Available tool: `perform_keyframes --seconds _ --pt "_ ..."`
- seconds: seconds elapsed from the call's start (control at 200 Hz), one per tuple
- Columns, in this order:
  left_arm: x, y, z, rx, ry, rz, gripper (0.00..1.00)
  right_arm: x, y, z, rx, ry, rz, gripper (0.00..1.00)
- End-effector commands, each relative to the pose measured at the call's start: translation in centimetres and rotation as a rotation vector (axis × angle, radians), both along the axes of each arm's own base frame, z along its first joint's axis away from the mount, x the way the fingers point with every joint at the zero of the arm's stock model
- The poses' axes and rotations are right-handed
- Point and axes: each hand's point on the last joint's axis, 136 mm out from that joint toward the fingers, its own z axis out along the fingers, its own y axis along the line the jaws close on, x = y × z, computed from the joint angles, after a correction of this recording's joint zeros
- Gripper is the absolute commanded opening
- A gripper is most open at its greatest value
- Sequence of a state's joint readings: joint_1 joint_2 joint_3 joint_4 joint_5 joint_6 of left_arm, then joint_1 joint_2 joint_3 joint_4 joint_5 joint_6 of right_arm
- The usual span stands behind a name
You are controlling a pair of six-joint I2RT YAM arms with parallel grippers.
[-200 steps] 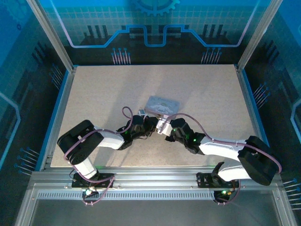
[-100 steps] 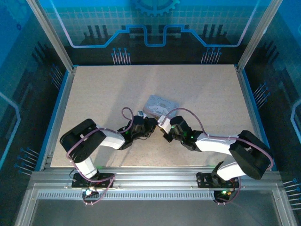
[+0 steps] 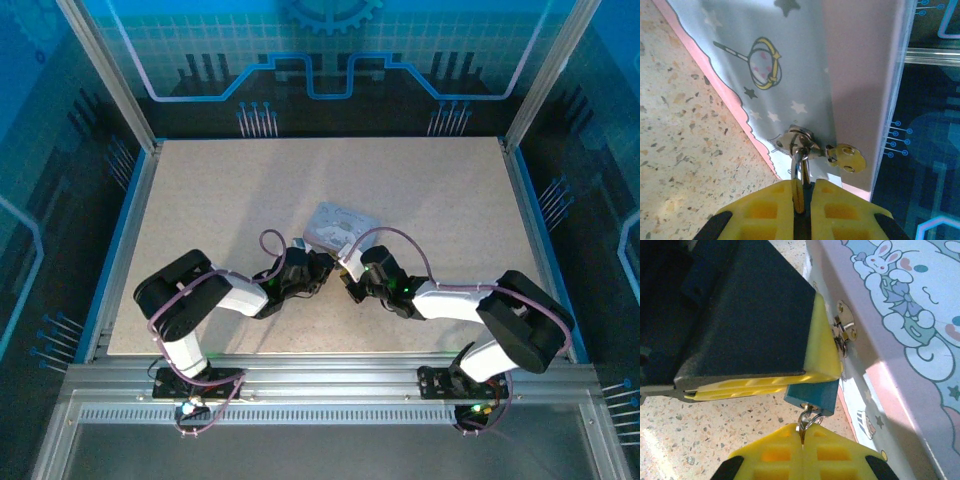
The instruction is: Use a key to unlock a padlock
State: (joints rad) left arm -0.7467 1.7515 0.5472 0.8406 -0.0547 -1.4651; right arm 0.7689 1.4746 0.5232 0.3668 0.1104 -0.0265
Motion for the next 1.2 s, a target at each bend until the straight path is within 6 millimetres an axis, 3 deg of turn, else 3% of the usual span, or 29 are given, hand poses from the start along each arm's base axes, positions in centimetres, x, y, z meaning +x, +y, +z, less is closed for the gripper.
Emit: perform_keyframes --seconds 0.0,0.35,0.555,0.88,1.05,1.196 --pt "-0.9 -2.3 1.5 -0.052 -0.045 -0.090 0.00 0.8 1.5 2.1 0.106 -0.042 0.017 0.00" --pt "-1.0 -2.8 0.9 -0.047 -0.040 -0.091 0.00 0.6 0.0 0.7 0.080 -0.024 0.015 0.00" --pt "-0.8 -2.7 0.4 -0.029 -0.034 -0.086 0.16 0.4 -0.6 -0.5 0.060 0.002 0.015 0.00" --pt "-1.1 -1.5 0.6 0.041 -0.049 -0.075 0.50 0.4 -1.4 -1.1 0.089 0.069 0.013 0.00" --pt "-1.2 0.1 1.9 0.099 -0.080 -0.054 0.59 0.3 -1.7 -1.3 0.112 0.138 0.019 0.00" --pt "-1.0 1.3 2.7 0.137 -0.098 -0.043 0.61 0.2 -2.1 -1.4 0.154 0.202 0.012 0.00"
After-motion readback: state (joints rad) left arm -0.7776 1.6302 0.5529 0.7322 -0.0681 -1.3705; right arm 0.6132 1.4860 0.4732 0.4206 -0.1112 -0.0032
